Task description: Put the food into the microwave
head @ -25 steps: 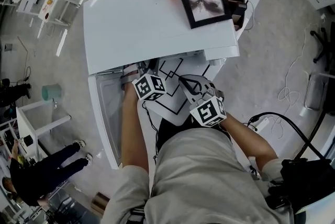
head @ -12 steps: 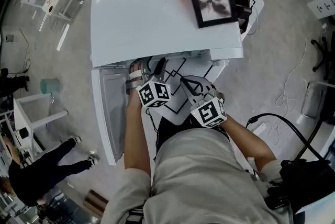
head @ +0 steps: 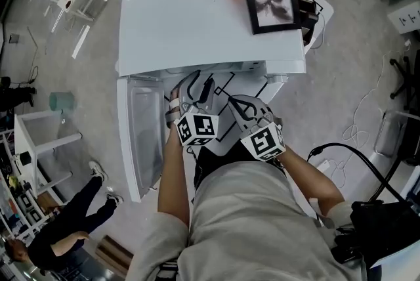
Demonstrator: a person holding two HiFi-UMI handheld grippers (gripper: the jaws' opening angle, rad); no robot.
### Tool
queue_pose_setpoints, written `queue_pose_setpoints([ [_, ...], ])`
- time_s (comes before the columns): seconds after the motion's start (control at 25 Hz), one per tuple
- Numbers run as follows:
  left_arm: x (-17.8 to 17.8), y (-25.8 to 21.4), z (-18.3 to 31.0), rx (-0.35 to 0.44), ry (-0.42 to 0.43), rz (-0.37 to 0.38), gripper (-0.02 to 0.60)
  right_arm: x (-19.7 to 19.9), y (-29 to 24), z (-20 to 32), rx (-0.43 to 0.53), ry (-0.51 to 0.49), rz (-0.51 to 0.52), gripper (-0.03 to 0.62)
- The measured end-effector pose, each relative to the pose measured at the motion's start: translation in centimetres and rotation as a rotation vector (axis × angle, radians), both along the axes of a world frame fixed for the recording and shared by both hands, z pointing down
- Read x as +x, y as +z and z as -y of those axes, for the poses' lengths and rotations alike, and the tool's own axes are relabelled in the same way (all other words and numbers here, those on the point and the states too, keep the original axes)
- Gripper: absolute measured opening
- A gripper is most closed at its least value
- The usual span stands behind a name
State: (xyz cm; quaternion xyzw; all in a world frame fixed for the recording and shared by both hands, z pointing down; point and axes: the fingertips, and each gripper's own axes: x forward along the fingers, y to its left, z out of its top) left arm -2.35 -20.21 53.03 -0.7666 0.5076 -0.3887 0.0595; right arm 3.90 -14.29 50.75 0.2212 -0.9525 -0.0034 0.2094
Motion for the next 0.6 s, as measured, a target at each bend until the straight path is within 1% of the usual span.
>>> queue_pose_setpoints([
  [0.04, 0.1, -0.1, -0.3, 0.004, -0.018, -0.019, 0.156, 0.1, -0.1, 0.0, -0.001, 0.000, 0.001, 0.011],
  [0.16, 0.6, -0.7, -1.4, 0.038, -0.046, -0.050, 0.011, 0.4, -0.2, -0.1, 0.000, 0.000, 0.004, 0.011],
  [0.32, 1.9, -1.7, -2.6, 0.080, -0.031, -0.054, 0.009, 0.6, -0.5, -0.2, 0.002, 0.001, 0.010, 0.011],
  [0.4, 2.3, -2.1, -3.1, 0.096, -0.040, -0.062, 0.009, 0.6, -0.6, -0.3, 0.005, 0.001, 0.014, 0.011],
  [0.52, 2.3, -2.6, -3.9, 0.118, -0.088, -0.087, 0.008, 0.8, -0.9, -0.6, 0.007, -0.002, 0.019, 0.011],
  [0.6, 2.3, -2.9, -4.4, 0.123, -0.129, -0.125, 0.008, 1.1, -1.2, -0.8, 0.009, -0.003, 0.022, 0.011],
])
